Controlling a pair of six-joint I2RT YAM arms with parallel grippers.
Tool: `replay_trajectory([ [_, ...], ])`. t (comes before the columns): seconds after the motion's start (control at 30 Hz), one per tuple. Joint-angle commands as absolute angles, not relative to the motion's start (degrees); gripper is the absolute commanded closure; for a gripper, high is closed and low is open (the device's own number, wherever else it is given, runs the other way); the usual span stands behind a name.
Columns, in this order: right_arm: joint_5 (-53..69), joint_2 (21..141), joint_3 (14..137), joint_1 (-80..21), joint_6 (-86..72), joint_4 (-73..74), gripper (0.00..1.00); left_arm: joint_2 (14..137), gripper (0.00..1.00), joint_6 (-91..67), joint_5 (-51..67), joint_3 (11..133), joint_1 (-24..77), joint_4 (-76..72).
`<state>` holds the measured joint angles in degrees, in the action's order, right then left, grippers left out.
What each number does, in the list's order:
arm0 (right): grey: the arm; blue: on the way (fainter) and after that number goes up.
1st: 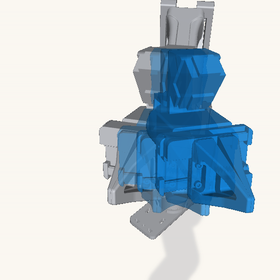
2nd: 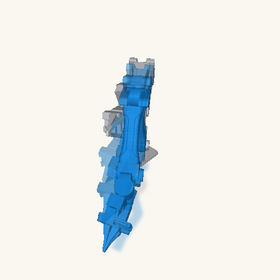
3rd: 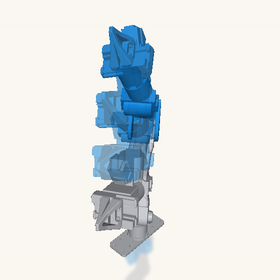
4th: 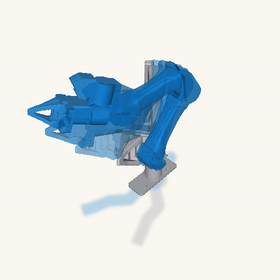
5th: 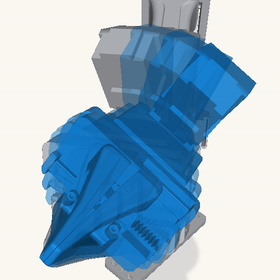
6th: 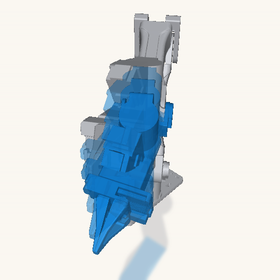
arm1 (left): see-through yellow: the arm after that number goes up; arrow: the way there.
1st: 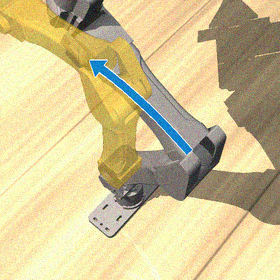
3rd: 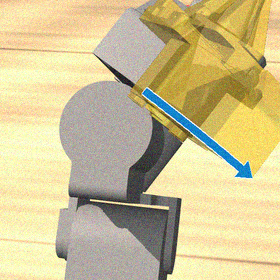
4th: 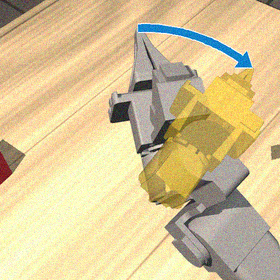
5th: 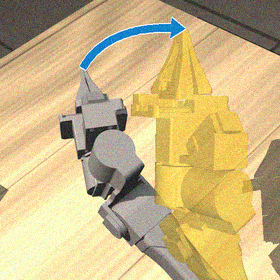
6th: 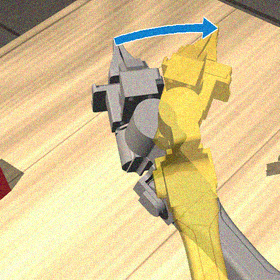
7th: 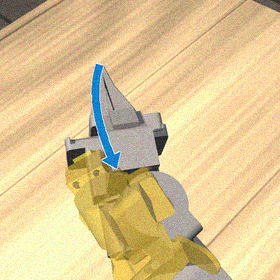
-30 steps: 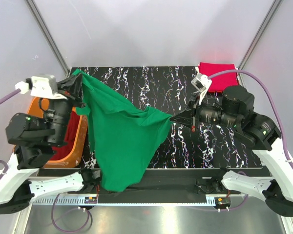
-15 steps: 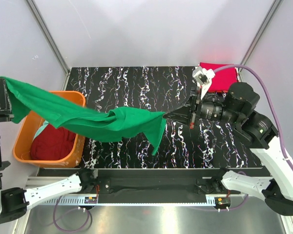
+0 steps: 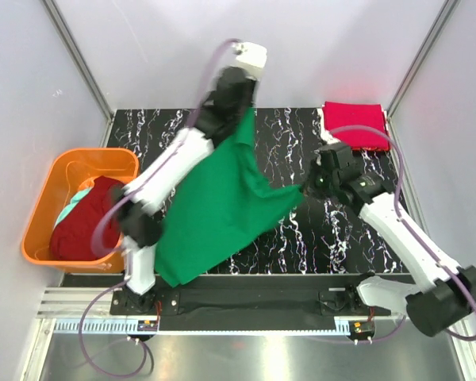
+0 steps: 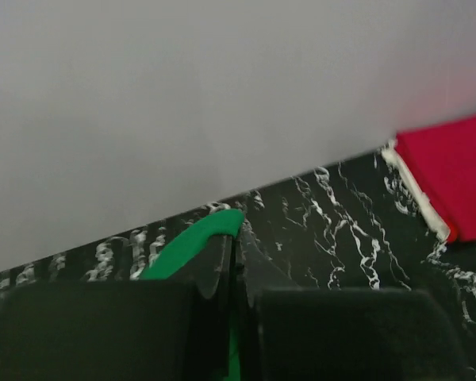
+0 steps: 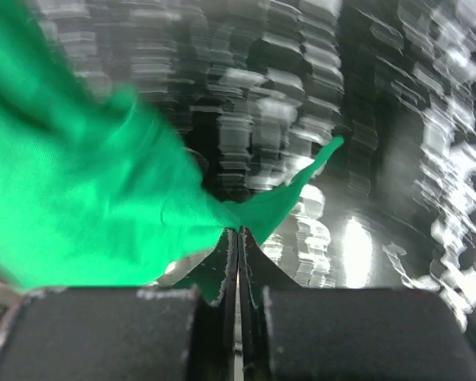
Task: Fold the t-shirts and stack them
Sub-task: Flatten the tshirt out
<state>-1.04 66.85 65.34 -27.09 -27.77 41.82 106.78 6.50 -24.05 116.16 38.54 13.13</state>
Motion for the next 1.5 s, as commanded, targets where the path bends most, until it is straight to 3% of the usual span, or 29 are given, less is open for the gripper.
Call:
replay_trajectory([
  [0.0,-2.6,68.2,57.1,-18.8,-34.9,37.5,1.0,124.2,1.0,3.1,-11.7,135.7,37.7,24.9],
  [0.07,1.1,70.7,53.1,-12.8,-36.3,36.2,1.0,130.0,1.0,3.0,-9.2,143.1,37.7,25.5],
  [0.2,1.6,72.1,49.8,-8.4,-38.6,34.2,1.0,131.3,1.0,2.5,-9.9,133.4,37.6,16.3],
  [0.3,0.3,71.3,49.3,-6.8,-38.8,33.6,1.0,131.0,0.82,1.6,-11.9,131.5,37.4,16.2],
  [0.33,0.3,71.3,49.4,-6.5,-38.7,33.2,1.0,130.4,0.52,1.2,-12.5,131.4,37.2,16.6],
  [0.47,-1.2,74.8,51.8,-5.0,-37.8,33.6,1.0,129.2,0.01,0.6,-17.7,133.3,36.7,23.7],
  [0.6,-1.8,76.8,53.2,-2.8,-37.9,33.0,1.0,123.7,0.01,-2.5,-19.2,132.8,35.8,31.1],
  [0.77,-1.2,79.5,54.1,6.1,-37.9,31.8,0.99,105.8,0.03,-10.2,-18.7,104.6,35.7,29.6],
  [0.87,1.2,82.3,55.4,10.0,-38.1,30.4,1.0,93.2,0.16,-18.8,-17.4,84.3,35.7,27.3],
  [0.9,1.6,83.0,56.0,10.3,-37.7,30.0,0.99,88.0,0.27,-22.8,-16.8,79.6,35.7,26.4],
  [0.97,3.5,85.4,58.2,10.3,-36.6,30.1,0.94,83.5,0.32,-26.2,-15.9,67.2,35.7,25.0],
  [1.0,3.9,86.0,58.8,10.2,-35.1,31.1,0.81,80.5,0.35,-29.9,-16.1,64.2,35.7,25.2],
  [1.07,3.6,85.7,59.3,10.2,-33.2,31.9,0.71,78.8,0.44,-33.4,-16.7,56.9,35.8,26.6],
  [1.1,2.6,84.0,59.3,10.2,-31.4,33.1,0.61,78.1,0.46,-37.6,-17.6,54.7,35.8,27.7],
  [1.17,1.1,81.3,58.5,10.2,-28.8,34.2,0.54,75.9,0.43,-40.9,-19.3,49.3,35.9,29.3],
  [1.47,0.3,69.9,56.9,6.3,-27.2,38.8,0.45,67.9,0.57,-55.5,-22.5,36.2,36.0,28.1],
])
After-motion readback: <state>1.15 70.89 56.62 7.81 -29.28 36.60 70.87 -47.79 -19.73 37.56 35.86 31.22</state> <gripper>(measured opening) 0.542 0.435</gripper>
